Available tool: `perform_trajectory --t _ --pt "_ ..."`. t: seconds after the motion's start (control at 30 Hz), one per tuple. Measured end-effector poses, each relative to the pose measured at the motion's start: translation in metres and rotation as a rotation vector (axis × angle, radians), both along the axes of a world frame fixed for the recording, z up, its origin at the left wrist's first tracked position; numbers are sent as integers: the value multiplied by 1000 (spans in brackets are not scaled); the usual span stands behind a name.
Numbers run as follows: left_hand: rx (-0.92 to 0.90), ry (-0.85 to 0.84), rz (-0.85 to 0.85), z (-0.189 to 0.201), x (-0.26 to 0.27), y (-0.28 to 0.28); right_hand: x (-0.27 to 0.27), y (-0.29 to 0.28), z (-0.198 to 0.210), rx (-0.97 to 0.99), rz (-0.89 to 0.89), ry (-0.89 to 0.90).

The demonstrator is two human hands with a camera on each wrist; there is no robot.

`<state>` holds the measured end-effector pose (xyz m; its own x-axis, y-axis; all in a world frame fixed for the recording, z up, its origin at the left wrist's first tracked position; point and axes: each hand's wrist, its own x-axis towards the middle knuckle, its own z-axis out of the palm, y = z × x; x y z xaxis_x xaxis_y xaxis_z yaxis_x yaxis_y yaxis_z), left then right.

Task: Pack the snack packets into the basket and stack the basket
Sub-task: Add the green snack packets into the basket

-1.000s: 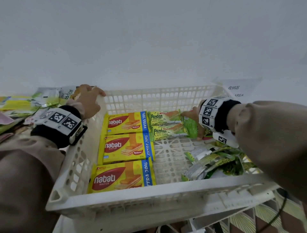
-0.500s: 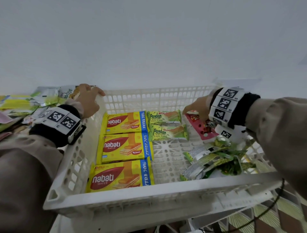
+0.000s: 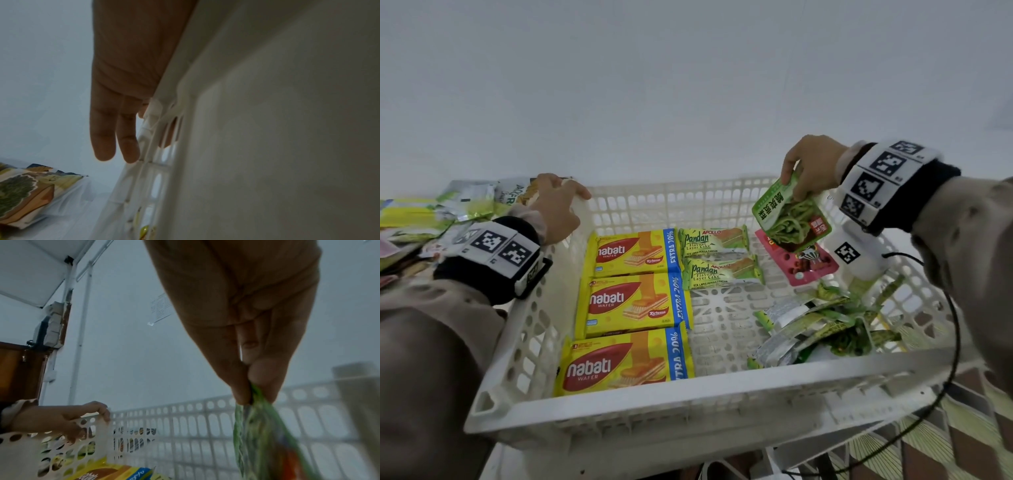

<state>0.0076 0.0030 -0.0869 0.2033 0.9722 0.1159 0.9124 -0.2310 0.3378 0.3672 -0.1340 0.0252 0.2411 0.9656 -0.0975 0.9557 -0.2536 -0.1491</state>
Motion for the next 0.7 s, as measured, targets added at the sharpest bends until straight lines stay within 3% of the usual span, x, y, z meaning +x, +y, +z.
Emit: perform_trajectory --t 0.13,0.33,0.43,0.53,0.7 --pt "1 -2 9 0 1 -2 10 -2 -2 6 -99 176" --pt "-7 -3 18 1 2 -1 12 -6 -3 -183 -144 168" --pt "-7 2 19 1 2 -1 13 -9 -15 -274 -152 52" --pt "-9 0 20 1 2 -1 13 -10 -28 -265 -68 -225" --pt "-15 -11 23 3 2 -3 -4 -9 -35 -301 -16 -380"
